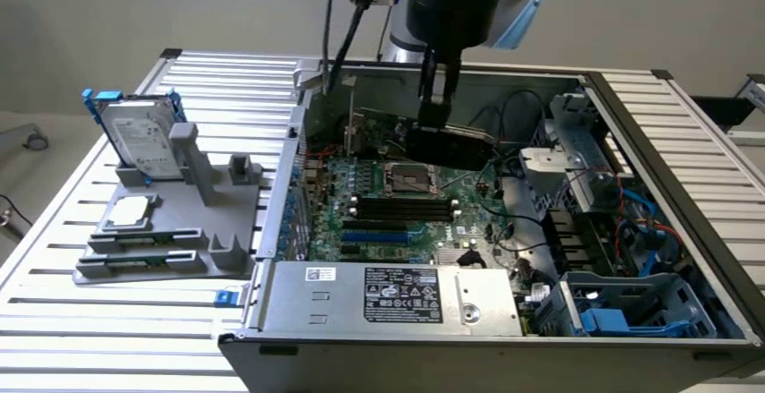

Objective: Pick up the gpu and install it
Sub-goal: 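Insert the gpu into the slot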

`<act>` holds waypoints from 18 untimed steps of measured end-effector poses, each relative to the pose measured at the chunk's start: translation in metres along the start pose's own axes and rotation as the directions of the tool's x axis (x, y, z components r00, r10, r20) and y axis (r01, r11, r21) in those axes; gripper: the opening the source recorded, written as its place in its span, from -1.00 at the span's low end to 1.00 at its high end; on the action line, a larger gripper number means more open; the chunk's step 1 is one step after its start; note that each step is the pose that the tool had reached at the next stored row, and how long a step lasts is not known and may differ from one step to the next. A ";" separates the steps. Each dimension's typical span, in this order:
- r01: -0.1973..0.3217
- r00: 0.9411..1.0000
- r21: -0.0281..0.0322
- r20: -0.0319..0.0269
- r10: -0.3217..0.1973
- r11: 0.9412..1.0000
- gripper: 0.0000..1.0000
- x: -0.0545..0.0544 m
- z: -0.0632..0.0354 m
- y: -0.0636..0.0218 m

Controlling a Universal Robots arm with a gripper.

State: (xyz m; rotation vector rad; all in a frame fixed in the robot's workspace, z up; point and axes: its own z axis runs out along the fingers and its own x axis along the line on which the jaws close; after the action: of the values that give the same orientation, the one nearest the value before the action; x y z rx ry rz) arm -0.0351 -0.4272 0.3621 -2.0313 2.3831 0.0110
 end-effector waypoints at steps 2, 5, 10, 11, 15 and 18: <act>0.018 1.000 0.018 0.003 -0.018 1.000 -0.47 0.000 0.0007 0.0001; 0.028 1.000 0.041 0.006 -0.028 0.999 -0.47 0.001 0.0023 0.0028; 0.034 0.999 0.048 0.007 -0.034 0.998 -0.47 0.003 0.0079 0.0117; 0.037 0.999 0.048 0.007 -0.037 0.998 -0.47 0.004 0.0086 0.0120; 0.057 0.998 0.046 0.007 -0.058 0.997 -0.47 0.005 0.0109 0.0121; 0.076 0.997 0.043 0.007 -0.076 0.996 -0.47 0.006 0.0129 0.0123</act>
State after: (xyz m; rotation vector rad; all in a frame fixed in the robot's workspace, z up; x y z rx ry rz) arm -0.0482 -0.4312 0.3491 -2.0964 2.2790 -0.0322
